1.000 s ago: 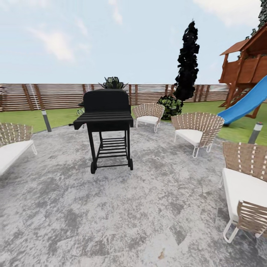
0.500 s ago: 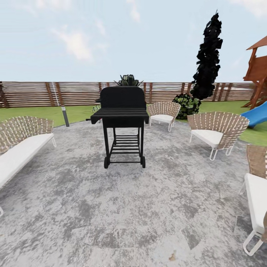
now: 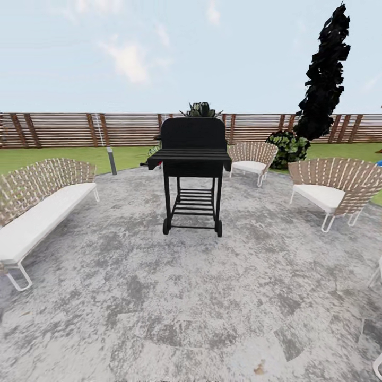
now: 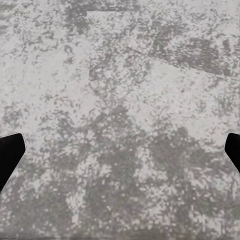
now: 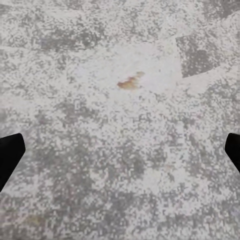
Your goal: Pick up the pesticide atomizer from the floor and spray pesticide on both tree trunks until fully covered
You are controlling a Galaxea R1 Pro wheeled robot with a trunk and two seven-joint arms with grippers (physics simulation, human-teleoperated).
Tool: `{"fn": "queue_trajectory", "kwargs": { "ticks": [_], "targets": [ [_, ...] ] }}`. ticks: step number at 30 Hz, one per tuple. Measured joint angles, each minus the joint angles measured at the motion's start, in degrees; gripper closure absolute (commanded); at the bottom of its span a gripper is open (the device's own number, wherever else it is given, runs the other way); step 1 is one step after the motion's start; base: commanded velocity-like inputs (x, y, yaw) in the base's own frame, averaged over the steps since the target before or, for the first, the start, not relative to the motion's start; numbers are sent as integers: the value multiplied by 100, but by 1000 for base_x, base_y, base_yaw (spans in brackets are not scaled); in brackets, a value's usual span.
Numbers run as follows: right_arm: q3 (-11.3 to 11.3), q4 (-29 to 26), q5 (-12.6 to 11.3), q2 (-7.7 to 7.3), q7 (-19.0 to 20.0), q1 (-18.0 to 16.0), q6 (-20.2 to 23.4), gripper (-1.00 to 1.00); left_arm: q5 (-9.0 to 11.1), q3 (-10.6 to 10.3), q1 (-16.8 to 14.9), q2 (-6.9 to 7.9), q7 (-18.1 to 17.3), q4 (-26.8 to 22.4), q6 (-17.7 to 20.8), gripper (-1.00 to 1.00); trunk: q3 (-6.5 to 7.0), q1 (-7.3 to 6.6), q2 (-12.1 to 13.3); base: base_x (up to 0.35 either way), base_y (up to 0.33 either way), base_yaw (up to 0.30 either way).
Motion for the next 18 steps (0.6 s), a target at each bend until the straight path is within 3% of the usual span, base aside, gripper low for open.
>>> {"fn": "queue_trajectory", "kwargs": {
  "ticks": [18],
  "targets": [
    [0,0,0,0,1,0,0,-100,-8,0,-3,-8,0,3,0,-100,-453,395,-722,0,0,179]
  ]
}}
